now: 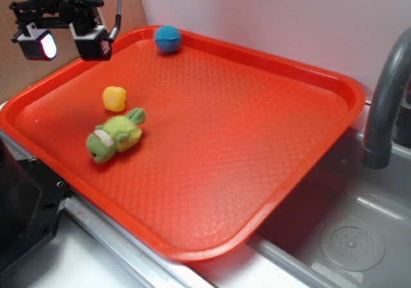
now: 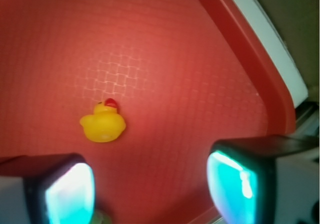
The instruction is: Grab the blue ball.
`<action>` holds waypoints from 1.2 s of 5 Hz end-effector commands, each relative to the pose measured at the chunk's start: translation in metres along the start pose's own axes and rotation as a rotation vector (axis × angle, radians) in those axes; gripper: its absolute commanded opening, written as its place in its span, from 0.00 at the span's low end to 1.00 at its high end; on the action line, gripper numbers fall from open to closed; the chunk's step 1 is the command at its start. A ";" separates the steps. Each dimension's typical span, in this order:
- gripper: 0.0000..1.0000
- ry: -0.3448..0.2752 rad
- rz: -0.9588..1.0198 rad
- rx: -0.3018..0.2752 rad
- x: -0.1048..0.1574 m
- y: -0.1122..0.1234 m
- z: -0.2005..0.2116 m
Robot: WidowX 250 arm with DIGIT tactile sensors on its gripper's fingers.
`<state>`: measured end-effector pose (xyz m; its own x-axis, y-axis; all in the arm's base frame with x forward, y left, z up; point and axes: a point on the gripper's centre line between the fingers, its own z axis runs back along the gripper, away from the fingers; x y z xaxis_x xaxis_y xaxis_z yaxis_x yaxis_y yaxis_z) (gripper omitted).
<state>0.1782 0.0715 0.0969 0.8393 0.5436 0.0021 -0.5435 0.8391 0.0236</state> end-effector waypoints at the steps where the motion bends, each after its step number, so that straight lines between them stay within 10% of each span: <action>1: 1.00 -0.042 0.002 -0.006 -0.008 0.022 0.010; 4: 1.00 -0.077 -0.122 -0.031 0.007 -0.010 -0.002; 6: 1.00 -0.279 -0.169 -0.086 0.049 -0.048 -0.004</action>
<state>0.2580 0.0448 0.0802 0.8945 0.3871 0.2236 -0.3920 0.9196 -0.0240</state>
